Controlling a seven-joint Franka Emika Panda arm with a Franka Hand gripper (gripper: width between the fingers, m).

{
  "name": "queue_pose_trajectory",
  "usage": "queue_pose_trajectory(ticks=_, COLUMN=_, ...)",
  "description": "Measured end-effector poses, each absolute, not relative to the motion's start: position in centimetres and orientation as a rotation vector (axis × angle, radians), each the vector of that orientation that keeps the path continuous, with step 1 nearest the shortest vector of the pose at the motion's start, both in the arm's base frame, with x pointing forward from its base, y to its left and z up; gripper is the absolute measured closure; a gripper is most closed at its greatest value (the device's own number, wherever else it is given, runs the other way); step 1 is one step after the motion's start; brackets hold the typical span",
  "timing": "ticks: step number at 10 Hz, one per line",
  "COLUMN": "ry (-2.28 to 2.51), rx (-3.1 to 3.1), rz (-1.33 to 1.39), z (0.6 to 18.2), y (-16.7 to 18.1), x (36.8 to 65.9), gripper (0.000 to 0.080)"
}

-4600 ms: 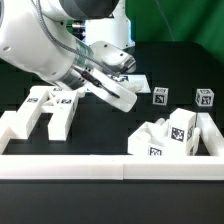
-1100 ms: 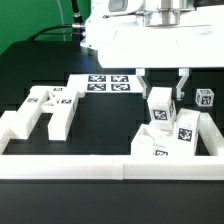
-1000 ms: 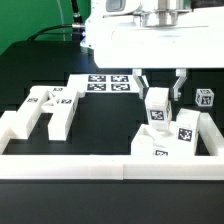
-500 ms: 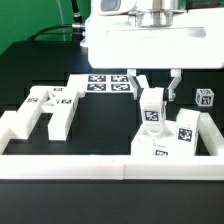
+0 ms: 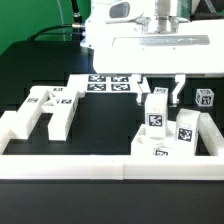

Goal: Assemble chair

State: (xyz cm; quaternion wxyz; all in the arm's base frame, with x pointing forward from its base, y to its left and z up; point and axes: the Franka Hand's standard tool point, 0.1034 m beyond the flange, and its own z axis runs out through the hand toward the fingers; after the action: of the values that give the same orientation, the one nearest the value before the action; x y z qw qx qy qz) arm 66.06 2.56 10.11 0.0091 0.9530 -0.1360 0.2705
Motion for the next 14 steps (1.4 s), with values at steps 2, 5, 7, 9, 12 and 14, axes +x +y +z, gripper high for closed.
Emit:
queue_pose_trajectory(ticks=2, ry=-0.422, rx=2.978, rz=0.841, z=10.2, y=2.7, x=66.2, gripper=0.0505)
queue_pose_trajectory(ticks=5, ry=-0.408, rx=2.977, rz=0.837, z=10.1, y=2.6, x=66.1, gripper=0.0505)
queue_pose_trajectory(ticks=7, ry=-0.352, rx=2.967, rz=0.841, z=10.6, y=2.8, x=66.0, gripper=0.0505)
queue_pose_trajectory(ticks=9, ry=-0.313, rx=2.957, rz=0.845, z=11.1, y=2.2, x=65.8, gripper=0.0505)
queue_pose_trajectory(ticks=12, ry=-0.317, rx=2.952, rz=0.848, z=10.8, y=1.9, x=65.5, gripper=0.0505)
queue_pose_trajectory(ticks=14, ry=-0.316, rx=2.952, rz=0.846, z=10.7, y=1.9, x=65.5, gripper=0.0505)
